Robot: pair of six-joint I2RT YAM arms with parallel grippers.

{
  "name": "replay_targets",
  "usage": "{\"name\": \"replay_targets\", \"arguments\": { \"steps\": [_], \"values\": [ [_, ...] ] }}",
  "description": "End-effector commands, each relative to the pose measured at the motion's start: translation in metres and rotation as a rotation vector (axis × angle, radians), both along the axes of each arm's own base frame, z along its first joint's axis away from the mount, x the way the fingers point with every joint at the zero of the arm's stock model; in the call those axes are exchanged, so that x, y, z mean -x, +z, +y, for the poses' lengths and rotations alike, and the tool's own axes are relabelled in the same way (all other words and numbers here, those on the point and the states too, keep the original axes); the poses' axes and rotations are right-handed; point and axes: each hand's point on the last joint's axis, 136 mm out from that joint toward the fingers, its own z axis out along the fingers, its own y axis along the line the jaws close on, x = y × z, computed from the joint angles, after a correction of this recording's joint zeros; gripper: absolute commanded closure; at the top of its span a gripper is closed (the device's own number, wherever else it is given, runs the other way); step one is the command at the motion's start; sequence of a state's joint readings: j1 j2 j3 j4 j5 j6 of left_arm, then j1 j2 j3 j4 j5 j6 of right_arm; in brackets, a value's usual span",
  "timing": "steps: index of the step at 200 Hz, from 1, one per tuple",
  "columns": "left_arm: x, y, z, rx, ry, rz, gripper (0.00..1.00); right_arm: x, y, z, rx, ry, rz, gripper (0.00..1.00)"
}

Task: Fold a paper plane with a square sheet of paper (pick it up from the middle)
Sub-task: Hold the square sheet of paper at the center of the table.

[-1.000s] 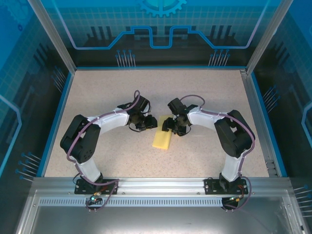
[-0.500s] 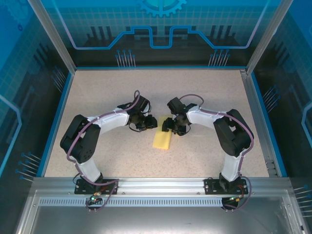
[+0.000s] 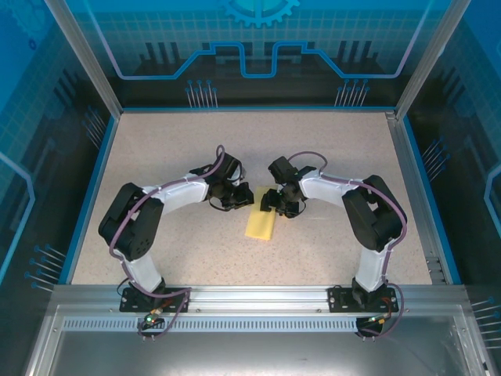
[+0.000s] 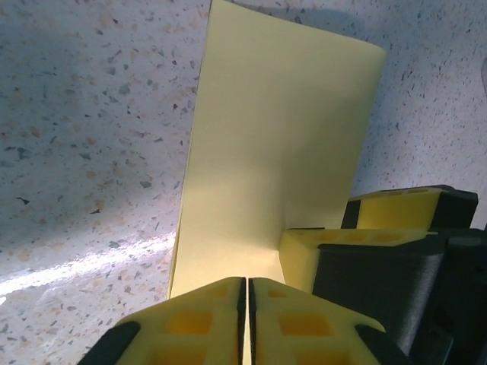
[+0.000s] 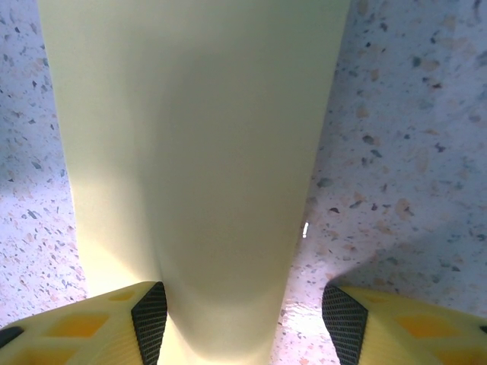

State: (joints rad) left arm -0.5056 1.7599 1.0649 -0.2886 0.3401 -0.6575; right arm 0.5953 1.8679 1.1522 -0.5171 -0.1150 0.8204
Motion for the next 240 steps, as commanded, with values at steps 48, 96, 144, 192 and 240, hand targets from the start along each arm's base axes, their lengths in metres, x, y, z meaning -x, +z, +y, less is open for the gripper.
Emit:
{"name": "replay_targets", "arguments": {
  "steps": [48,96,144,192,240],
  "values": [
    [-0.004,-0.012,-0.012,0.069,0.005,0.060,1.00,0.012,-0.036,-0.009,0.077,-0.005,0.067,0.38],
    [-0.005,-0.020,-0.017,0.088,-0.005,0.076,1.00,0.013,-0.037,-0.007,0.079,-0.001,0.068,0.38],
    [0.001,-0.041,-0.012,0.052,-0.002,0.117,1.00,0.013,-0.037,-0.006,0.078,0.000,0.068,0.38],
    [0.010,-0.062,-0.003,-0.005,0.000,0.155,1.00,0.010,-0.028,-0.002,0.059,0.009,0.050,0.38],
    [0.014,-0.068,0.004,-0.042,-0.006,0.159,1.00,-0.018,0.047,0.010,-0.088,0.054,-0.147,0.37]
  ]
}}
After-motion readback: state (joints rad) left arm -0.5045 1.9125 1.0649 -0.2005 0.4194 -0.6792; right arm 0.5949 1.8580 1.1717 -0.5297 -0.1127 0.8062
